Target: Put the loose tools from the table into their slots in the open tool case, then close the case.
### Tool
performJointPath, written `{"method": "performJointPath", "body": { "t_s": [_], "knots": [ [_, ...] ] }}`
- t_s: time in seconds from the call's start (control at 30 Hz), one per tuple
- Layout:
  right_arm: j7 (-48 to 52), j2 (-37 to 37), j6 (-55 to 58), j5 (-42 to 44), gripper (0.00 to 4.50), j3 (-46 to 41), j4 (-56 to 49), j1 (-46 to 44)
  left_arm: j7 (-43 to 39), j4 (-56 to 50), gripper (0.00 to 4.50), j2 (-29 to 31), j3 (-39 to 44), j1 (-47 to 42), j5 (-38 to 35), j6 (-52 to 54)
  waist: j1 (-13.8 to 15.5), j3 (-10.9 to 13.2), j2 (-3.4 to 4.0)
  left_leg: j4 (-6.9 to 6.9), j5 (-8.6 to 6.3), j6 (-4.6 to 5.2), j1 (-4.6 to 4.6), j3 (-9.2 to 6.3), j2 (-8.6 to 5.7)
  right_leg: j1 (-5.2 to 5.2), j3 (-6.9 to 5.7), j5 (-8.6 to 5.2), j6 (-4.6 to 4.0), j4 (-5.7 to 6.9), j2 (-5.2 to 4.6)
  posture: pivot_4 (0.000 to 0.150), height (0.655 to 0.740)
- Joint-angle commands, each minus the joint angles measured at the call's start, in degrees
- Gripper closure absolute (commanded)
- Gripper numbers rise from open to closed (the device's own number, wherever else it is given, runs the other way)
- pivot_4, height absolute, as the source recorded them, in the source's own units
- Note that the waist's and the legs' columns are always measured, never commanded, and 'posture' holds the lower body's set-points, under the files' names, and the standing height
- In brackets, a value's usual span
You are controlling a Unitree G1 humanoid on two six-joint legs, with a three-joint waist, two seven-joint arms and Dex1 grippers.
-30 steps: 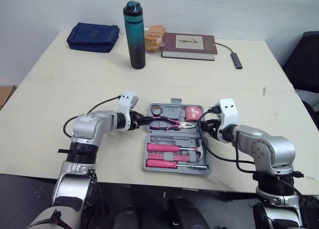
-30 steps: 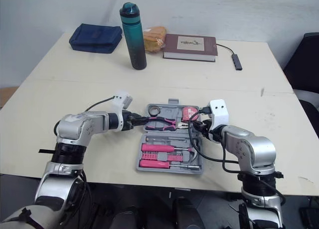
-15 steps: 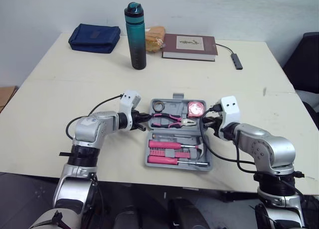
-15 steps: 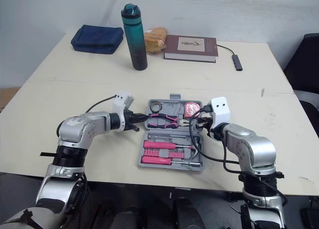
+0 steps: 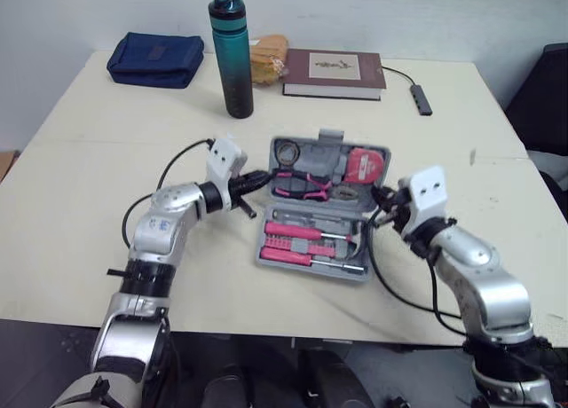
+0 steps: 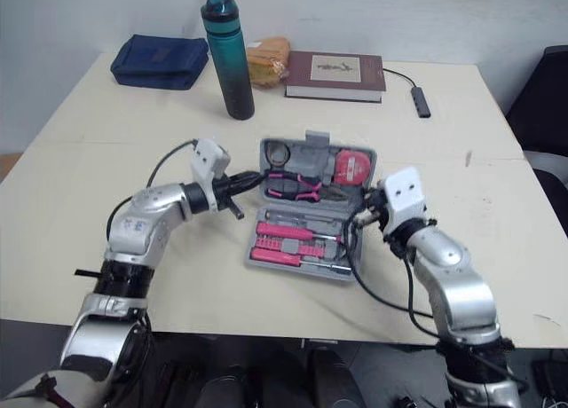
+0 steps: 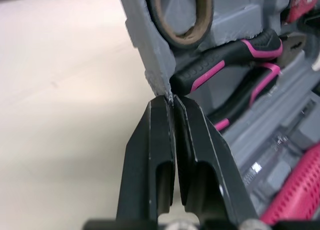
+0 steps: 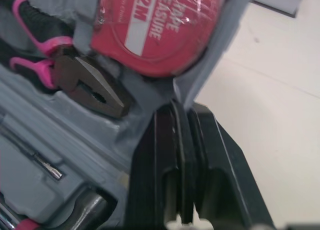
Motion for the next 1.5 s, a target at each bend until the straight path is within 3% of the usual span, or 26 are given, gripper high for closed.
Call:
{"method": "performJointPath", "body": {
  "t_s": [0.03, 0.33, 0.43, 0.5, 0.63, 0.67, 0.7, 0.8, 0.9, 0.97, 1.0, 1.07, 1.13, 1.3, 1.33, 1.37, 1.5],
  "knots": [
    [2.0, -1.9, -13.1, -5.8, 4.5, 2.7, -0.3, 3.0, -1.8, -6.6, 4.46, 1.7, -2.0, 3.5, 1.9, -6.1, 0.0, 0.0, 0.0, 0.05, 0.0, 0.0, 0.01, 0.02, 0.0, 0.01, 0.03, 0.0, 0.0, 0.04, 0.0, 0.15, 0.7377],
    [1.5, -8.5, -42.5, -19.9, 4.5, 4.3, 6.8, 11.0, -1.2, -14.0, 4.46, 4.2, -0.8, 12.8, 2.0, -8.9, 0.0, 0.0, -0.02, 0.22, 0.07, 0.12, 0.9, 0.05, -0.09, 0.94, 0.12, 0.07, 0.12, 0.14, -0.05, 0.15, 0.7377],
    [2.0, -10.2, -50.2, -19.1, 3.4, 1.4, 4.3, 15.7, -3.6, -21.1, 3.59, 6.9, 1.7, 18.2, -1.9, -6.7, 0.0, 0.0, -0.04, 0.1, 0.06, 0.11, 1.1, 0.05, -0.08, 1.14, 0.13, 0.06, 0.1, 0.08, -0.04, 0.15, 0.7377],
    [3.6, -11.7, -52.0, -17.5, 2.35, -1.5, -1.2, 20.3, -6.3, -26.3, 2.65, 10.8, 5.0, 21.6, -6.3, -2.2, -0.1, 0.1, -0.04, 0.01, 0.02, 0.01, 1.11, 0.03, 0.04, 1.13, 0.11, 0.01, 0.0, 0.04, 0.03, 0.15, 0.7377],
    [12.0, -16.3, -44.1, -9.1, 0.37, -7.7, -15.7, 33.3, -13.6, -33.6, 0.81, 22.7, 14.4, 28.8, -19.7, 12.9, -0.2, 0.1, -0.03, -0.08, 0.02, -0.15, 1.11, -0.12, 0.15, 1.09, 0.02, -0.09, -0.12, 0.11, 0.08, 0.15, 0.7377],
    [15.4, -18.1, -39.4, -2.6, 0.0, -11.0, -20.4, 39.1, -17.1, -33.1, 0.34, 27.4, 17.9, 30.7, -23.2, 17.6, -0.2, 0.1, -0.07, -0.06, 0.02, -0.17, 1.16, -0.22, 0.18, 1.19, -0.05, -0.11, -0.13, 0.09, 0.08, 0.15, 0.7377],
    [18.2, -19.5, -35.1, 3.1, 0.0, -14.3, -24.4, 44.2, -20.3, -32.2, 0.02, 31.2, 20.8, 32.2, -26.0, 21.2, -0.1, 0.2, -0.08, 0.03, 0.02, -0.16, 1.22, -0.31, 0.16, 1.32, -0.14, -0.11, -0.13, 0.08, 0.06, 0.15, 0.7377],
    [21.9, -21.2, -25.1, 16.8, 0.0, -21.8, -31.2, 53.2, -24.3, -28.2, 0.02, 37.1, 24.0, 31.8, -29.7, 25.0, 0.3, 0.3, -0.42, -0.07, 0.0, -0.12, 1.46, -0.52, 0.09, 1.64, -0.25, -0.11, -0.15, -0.01, 0.0, 0.15, 0.7377],
    [20.9, -22.1, -17.2, 25.9, 0.0, -24.1, -32.9, 53.7, -22.3, -24.6, 0.02, 35.9, 20.0, 26.2, -27.6, 23.5, 0.3, 0.5, -0.78, -0.18, -0.29, 0.03, 2.07, -0.59, 0.09, 2.43, -0.34, -0.15, -0.33, -0.47, -0.07, 0.15, 0.7377],
    [21.0, -22.8, -13.4, 26.6, 0.0, -22.1, -32.3, 52.7, -21.0, -22.3, 0.02, 33.3, 14.9, 21.9, -23.9, 20.3, 0.4, 0.5, -0.85, -0.3, -0.31, 0.15, 2.12, -0.59, 0.1, 2.65, -0.35, -0.36, -1.18, -0.92, -0.11, 0.15, 0.7377],
    [20.8, -23.1, -11.5, 26.8, 0.23, -20.8, -32.0, 52.0, -20.5, -20.8, 0.0, 31.7, 12.2, 19.6, -21.8, 18.1, 0.4, 0.5, -0.85, -0.28, -0.36, 0.22, 2.1, -0.57, 0.09, 2.69, -0.35, -0.35, -1.18, -0.96, -0.14, 0.15, 0.7377],
    [20.8, -23.4, -8.9, 26.3, 0.8, -18.3, -31.6, 50.6, -18.8, -17.2, 0.56, 28.4, 7.6, 15.0, -17.5, 14.4, 0.5, 0.5, -0.86, -0.28, -0.46, 0.3, 1.99, -0.53, 0.05, 2.64, -0.35, -0.3, -1.09, -1.08, -0.18, 0.15, 0.7377],
    [21.3, -23.6, -6.9, 25.5, 1.88, -16.1, -31.6, 49.7, -17.6, -13.2, 1.36, 25.1, 4.3, 10.8, -14.3, 11.5, 0.8, 0.5, -0.88, -0.19, -0.38, 0.4, 1.87, -0.54, 0.05, 2.56, -0.35, 0.17, -0.25, -1.04, -0.12, 0.15, 0.7377],
    [20.0, -23.6, -3.2, 21.9, 4.49, -9.8, -30.7, 44.7, -15.5, -0.4, 3.85, 16.4, -2.7, -0.7, -7.2, 6.0, 1.5, 0.4, -0.91, 0.15, -0.44, 0.25, 0.84, -0.47, 0.08, 1.48, -0.32, 0.02, -0.01, -0.8, 0.02, 0.15, 0.7377],
    [19.6, -23.5, -2.3, 21.3, 4.5, -8.6, -30.2, 43.4, -15.7, 2.3, 4.34, 15.1, -4.0, -2.7, -5.6, 4.3, 1.7, 0.4, -0.91, 0.22, -0.45, 0.25, 0.67, -0.42, 0.07, 1.28, -0.3, 0.01, 0.02, -0.75, 0.03, 0.15, 0.7377],
    [19.2, -23.4, -1.6, 20.6, 4.5, -7.6, -29.7, 42.3, -16.5, 4.9, 4.45, 14.0, -5.1, -4.4, -4.4, 2.3, 1.8, 0.4, -0.91, 0.23, -0.45, 0.25, 0.66, -0.4, 0.05, 1.24, -0.28, -0.01, 0.06, -0.73, 0.03, 0.15, 0.7377],
    [17.2, -22.6, 0.6, 17.3, 4.5, -3.9, -27.1, 38.3, -19.3, 16.7, 4.45, 9.2, -8.4, -11.9, -0.3, -3.9, 1.8, 0.4, -0.92, 0.47, -0.45, 0.25, 0.54, -0.36, 0.07, 1.13, -0.28, -0.01, 0.06, -0.58, 0.05, 0.15, 0.7377]
  ]
}}
